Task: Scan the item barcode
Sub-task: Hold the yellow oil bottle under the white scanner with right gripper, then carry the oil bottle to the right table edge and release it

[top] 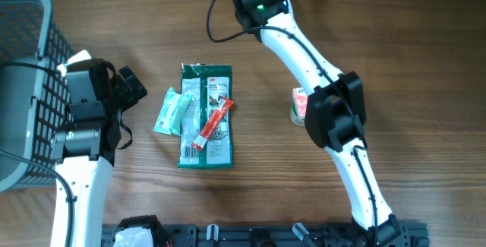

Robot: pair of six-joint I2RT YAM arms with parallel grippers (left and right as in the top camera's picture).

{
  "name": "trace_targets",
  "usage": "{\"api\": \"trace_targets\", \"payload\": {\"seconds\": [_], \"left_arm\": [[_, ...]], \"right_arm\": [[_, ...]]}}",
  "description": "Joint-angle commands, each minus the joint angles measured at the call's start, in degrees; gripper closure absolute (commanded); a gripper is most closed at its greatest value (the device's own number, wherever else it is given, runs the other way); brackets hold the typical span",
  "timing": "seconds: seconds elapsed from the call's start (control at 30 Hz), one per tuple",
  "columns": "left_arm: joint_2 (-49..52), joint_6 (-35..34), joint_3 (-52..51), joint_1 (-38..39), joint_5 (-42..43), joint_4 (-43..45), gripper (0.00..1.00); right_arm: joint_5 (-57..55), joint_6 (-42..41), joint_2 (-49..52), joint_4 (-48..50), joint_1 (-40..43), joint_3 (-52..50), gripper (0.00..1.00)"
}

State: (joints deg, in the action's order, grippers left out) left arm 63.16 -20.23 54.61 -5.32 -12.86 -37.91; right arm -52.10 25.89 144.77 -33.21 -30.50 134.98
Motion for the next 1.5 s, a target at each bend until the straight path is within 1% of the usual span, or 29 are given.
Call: {"api": "trace_targets", "payload": {"seconds": [0.0, 0.27, 0.37, 0.53, 0.77, 0.83, 0.9, 1.03, 1.13, 1.2, 1.3, 1.33, 1.4, 1.43, 1.47], "left_arm": [[-0.11, 0.50, 0.48, -0.22, -0.92, 0.13, 0.00], [-0.11, 0.50, 0.48, -0.22, -0.92, 0.13, 0.00], [-0.11, 0.50, 0.48, -0.22, -0.92, 0.15, 0.00], [-0.11, 0.50, 0.48, -0.22, -0.92, 0.15, 0.00], [-0.11, 0.50, 0.48, -0.22, -0.92, 0.15, 0.00], [-0.11, 0.50, 0.48, -0.22, -0.92, 0.13, 0.00], [-0.11, 0.50, 0.48, -0.22, -0.92, 0.13, 0.00], [-0.11, 0.50, 0.48, -0.22, -0.92, 0.13, 0.00], [-0.11, 0.50, 0.48, -0.22, -0.92, 0.15, 0.00], [-0.11, 0.50, 0.48, -0.22, -0.92, 0.13, 0.00], [-0.11, 0.50, 0.48, -0.22, -0.92, 0.13, 0.00], [-0.11, 0.50, 0.48, -0.22, -0.92, 0.13, 0.00], [-0.11, 0.50, 0.48, -0.22, -0.92, 0.15, 0.00], [-0.11, 0.50, 0.48, -0.22, -0.92, 0.15, 0.00], [-0.11, 0.50, 0.48, -0.22, -0.92, 0.13, 0.00]], "right_arm": [[-4.70, 1.14, 1.49, 3.37, -2.10, 0.66, 0.96], [-5.86, 3.08, 5.16, 3.45, -3.63, 0.22, 0.96], [-5.73, 3.10, 5.16, 3.56, -4.07, -0.33, 0.96], [-1.66, 3.08, 5.16, 2.49, -5.88, -0.46, 0.96], [-2.29, 2.95, 5.07, 0.59, -6.19, -0.37, 0.96], [-3.80, 4.61, 2.97, 0.79, -5.97, -0.31, 0.96], [-3.80, 4.50, -0.87, 0.26, -5.27, -0.31, 0.96], [-2.45, 1.46, -11.89, -4.90, -2.84, -0.31, 0.96], [5.14, -4.76, -21.70, -14.60, 0.20, -0.31, 0.96], [12.48, -12.68, -29.24, -23.12, 4.44, -0.31, 0.95], [21.38, -22.34, -37.46, -32.46, 11.54, -0.31, 0.96], [29.77, -24.68, -40.89, -35.87, 16.83, -0.33, 0.96], [49.37, -24.79, -43.52, -42.60, 28.46, -0.33, 0.94], [55.49, -24.72, -43.30, -46.05, 33.05, -0.59, 0.94], [59.74, -22.56, -42.27, -50.58, 38.62, -2.36, 0.94]]}}
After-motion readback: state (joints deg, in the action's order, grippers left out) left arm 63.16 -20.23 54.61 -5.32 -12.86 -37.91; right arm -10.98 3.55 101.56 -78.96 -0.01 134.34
